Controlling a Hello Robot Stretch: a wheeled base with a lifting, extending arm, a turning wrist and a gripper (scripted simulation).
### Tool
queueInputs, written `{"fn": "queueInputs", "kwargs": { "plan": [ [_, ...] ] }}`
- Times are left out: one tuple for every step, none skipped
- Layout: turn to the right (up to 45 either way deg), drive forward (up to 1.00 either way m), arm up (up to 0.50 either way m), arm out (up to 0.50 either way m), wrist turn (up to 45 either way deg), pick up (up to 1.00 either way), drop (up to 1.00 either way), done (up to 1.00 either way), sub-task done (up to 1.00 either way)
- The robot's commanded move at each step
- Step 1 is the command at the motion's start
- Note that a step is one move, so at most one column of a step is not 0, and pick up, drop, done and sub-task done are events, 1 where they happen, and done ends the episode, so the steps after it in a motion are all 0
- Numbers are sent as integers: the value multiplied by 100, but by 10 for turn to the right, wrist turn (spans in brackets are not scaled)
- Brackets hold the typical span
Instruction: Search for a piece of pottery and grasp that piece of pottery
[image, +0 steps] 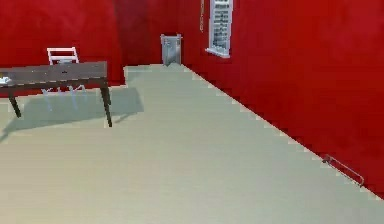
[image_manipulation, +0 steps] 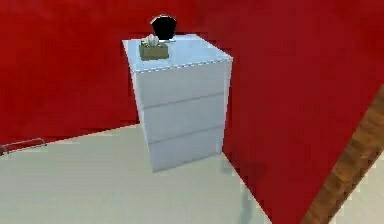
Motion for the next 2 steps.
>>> {"fn": "queueInputs", "kwargs": {
  "plan": [
    [-450, 0, 0, 0, 0, 0, 0, 0, 0],
    [-240, 0, 0, 0, 0, 0, 0, 0, 0]
  ]
}}
